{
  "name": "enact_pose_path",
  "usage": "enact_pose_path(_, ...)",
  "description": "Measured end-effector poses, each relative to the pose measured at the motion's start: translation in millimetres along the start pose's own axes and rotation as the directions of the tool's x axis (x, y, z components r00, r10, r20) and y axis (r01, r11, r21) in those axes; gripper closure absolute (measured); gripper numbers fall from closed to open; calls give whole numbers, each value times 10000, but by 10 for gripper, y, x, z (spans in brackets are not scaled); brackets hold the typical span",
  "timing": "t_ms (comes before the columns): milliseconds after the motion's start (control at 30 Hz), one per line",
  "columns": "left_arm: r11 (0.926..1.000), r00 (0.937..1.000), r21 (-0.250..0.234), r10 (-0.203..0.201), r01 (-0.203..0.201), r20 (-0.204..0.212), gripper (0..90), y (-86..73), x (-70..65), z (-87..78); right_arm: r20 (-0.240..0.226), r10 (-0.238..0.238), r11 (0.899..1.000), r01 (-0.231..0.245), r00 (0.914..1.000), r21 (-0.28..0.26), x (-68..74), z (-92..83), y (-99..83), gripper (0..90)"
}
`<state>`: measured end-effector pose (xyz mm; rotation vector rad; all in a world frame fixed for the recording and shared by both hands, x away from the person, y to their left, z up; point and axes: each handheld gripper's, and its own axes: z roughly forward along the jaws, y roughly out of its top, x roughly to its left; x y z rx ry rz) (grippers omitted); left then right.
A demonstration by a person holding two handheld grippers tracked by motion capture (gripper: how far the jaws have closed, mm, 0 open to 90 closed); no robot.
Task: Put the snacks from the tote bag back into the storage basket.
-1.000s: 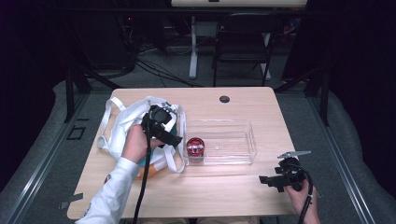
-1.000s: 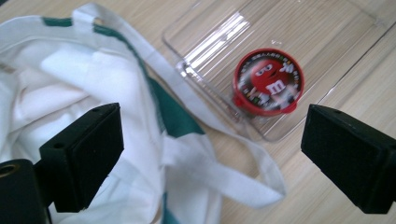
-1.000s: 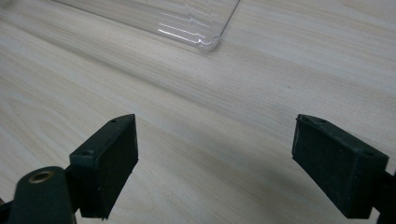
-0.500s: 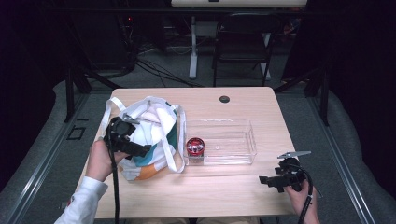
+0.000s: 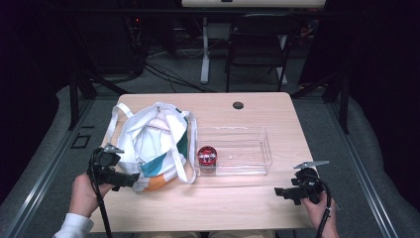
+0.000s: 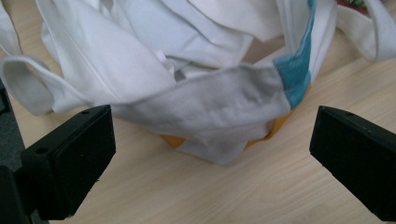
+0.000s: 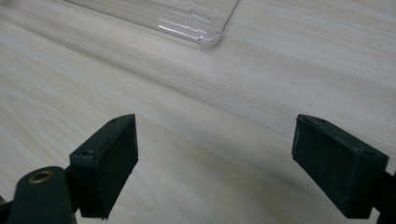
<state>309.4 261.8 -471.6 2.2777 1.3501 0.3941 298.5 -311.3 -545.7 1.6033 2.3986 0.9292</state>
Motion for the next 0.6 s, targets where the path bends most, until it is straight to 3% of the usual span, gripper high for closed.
enact_pose_path(367, 9984, 9989, -335, -461, 460, -47, 2, -348, 9, 158, -29, -29, 10000, 29, 10000, 6, 0, 18, 2, 140)
enact_pose_path(600, 9996, 9998, -212, -173, 172, -31, 2, -402, 11, 227, 112, -169, 9999, 169, 9998, 18, 4, 60, 6, 135)
